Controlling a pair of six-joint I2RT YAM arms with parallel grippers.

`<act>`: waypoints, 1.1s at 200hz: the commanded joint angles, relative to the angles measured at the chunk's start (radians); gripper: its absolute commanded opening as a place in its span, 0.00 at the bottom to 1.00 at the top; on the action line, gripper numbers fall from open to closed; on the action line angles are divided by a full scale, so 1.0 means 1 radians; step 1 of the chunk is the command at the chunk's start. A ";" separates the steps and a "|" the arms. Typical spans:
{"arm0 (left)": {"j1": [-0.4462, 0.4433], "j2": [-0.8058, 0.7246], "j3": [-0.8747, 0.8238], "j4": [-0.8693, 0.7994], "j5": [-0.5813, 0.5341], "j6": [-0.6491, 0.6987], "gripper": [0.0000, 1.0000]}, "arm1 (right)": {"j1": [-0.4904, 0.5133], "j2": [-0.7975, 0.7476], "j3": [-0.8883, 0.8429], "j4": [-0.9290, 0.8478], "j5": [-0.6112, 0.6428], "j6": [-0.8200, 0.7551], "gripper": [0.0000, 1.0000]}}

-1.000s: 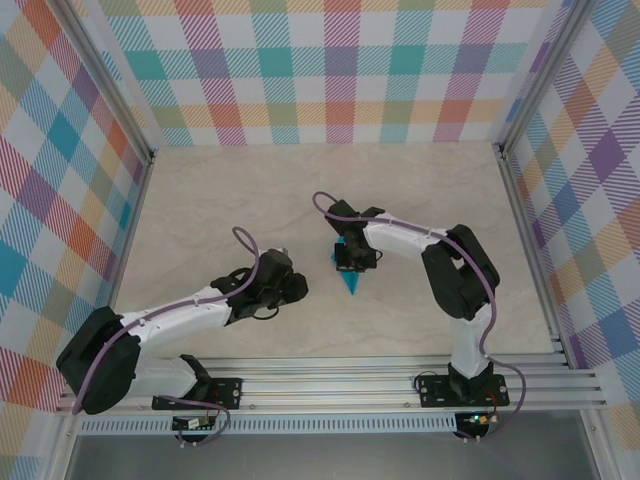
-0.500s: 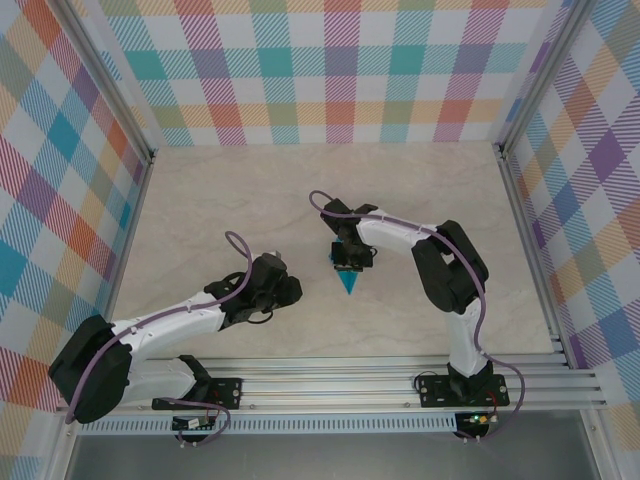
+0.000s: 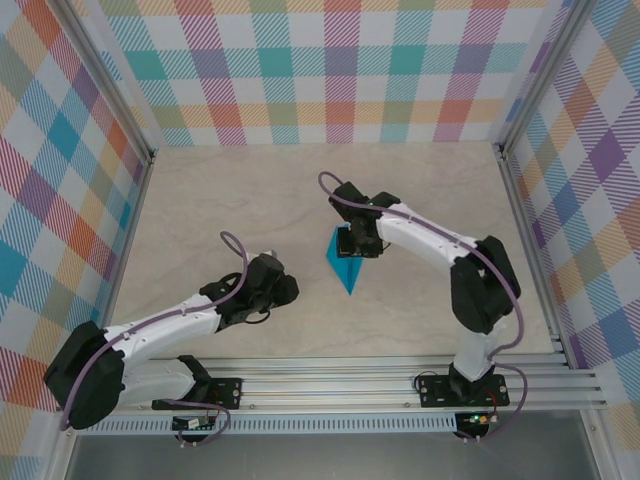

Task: Fold a paper plane with a square sheet of paper (pick it up from the middle)
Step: Place the paper plane at the center of the table, then reset both arms

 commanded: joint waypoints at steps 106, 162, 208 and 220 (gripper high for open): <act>0.109 -0.318 -0.068 -0.182 -0.536 0.230 0.77 | -0.318 -0.627 -0.709 0.460 0.622 -0.187 1.00; 0.299 -0.197 -0.019 -0.130 -0.552 0.328 1.00 | -0.482 -0.441 -0.924 1.034 0.419 -0.411 1.00; 0.478 -0.055 0.045 -0.082 -0.430 0.439 1.00 | -0.521 -0.325 -0.964 1.450 0.147 -0.642 1.00; 0.518 -0.020 0.049 -0.065 -0.382 0.447 1.00 | -0.552 -0.287 -0.983 1.546 0.060 -0.635 1.00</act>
